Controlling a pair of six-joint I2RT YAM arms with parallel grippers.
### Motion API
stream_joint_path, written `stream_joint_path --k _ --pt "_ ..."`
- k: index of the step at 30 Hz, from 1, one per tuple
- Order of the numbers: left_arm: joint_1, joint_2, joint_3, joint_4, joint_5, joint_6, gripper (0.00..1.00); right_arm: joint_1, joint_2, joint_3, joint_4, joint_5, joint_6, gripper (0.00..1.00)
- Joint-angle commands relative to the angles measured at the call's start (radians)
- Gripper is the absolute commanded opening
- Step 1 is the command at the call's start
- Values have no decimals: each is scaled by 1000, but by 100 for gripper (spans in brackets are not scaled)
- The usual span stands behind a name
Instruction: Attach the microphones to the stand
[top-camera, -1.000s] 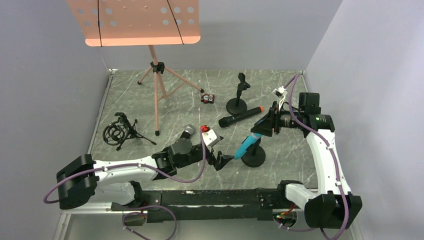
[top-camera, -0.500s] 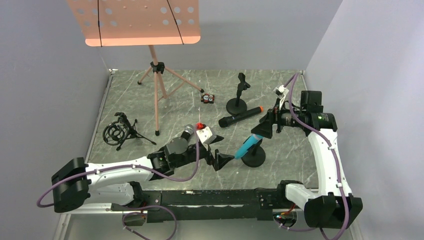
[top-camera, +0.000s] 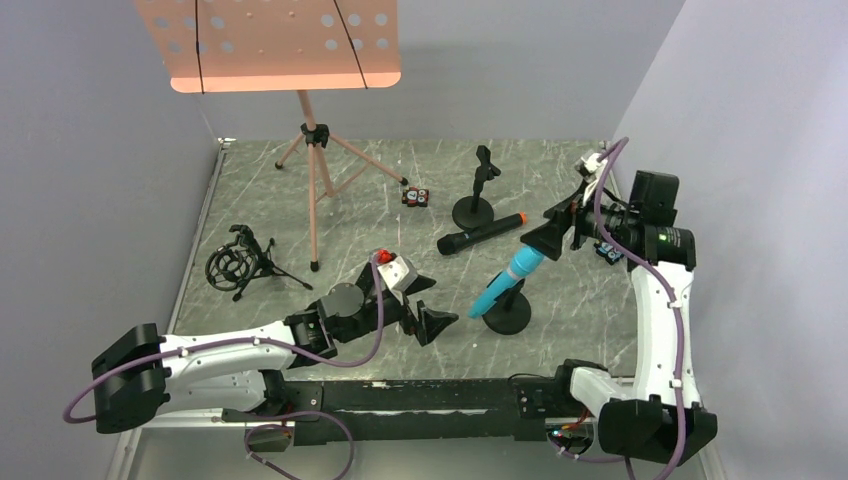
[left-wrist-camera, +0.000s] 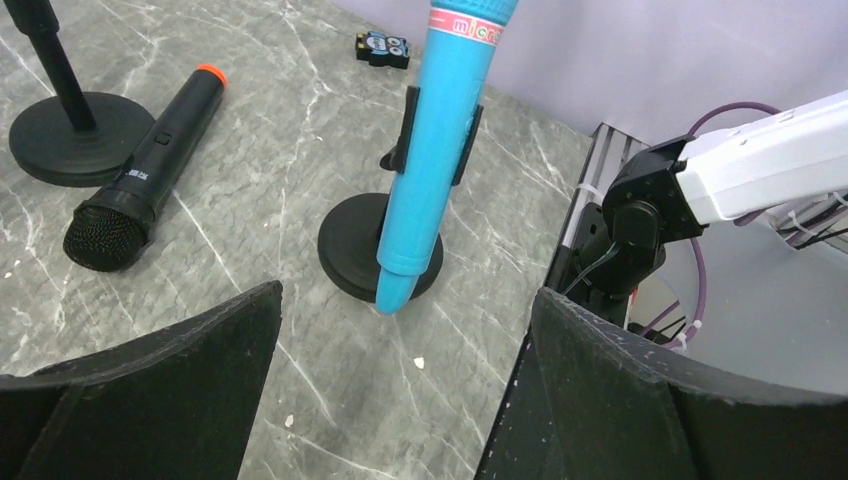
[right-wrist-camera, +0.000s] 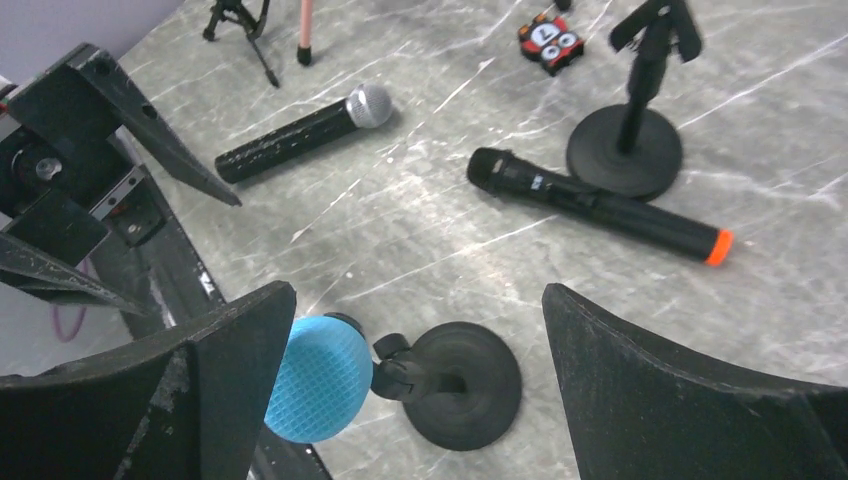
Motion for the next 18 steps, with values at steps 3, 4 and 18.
stream_joint_path --k 3,4,18 --pt "1 17 57 -38 54 33 99 -89 -28 20 176 -139 19 100" --pt "1 25 70 -58 63 47 99 -99 -30 10 210 -173 48 100" --pt "-19 263 346 -211 184 248 99 -218 -99 -269 878 -377 579 100"
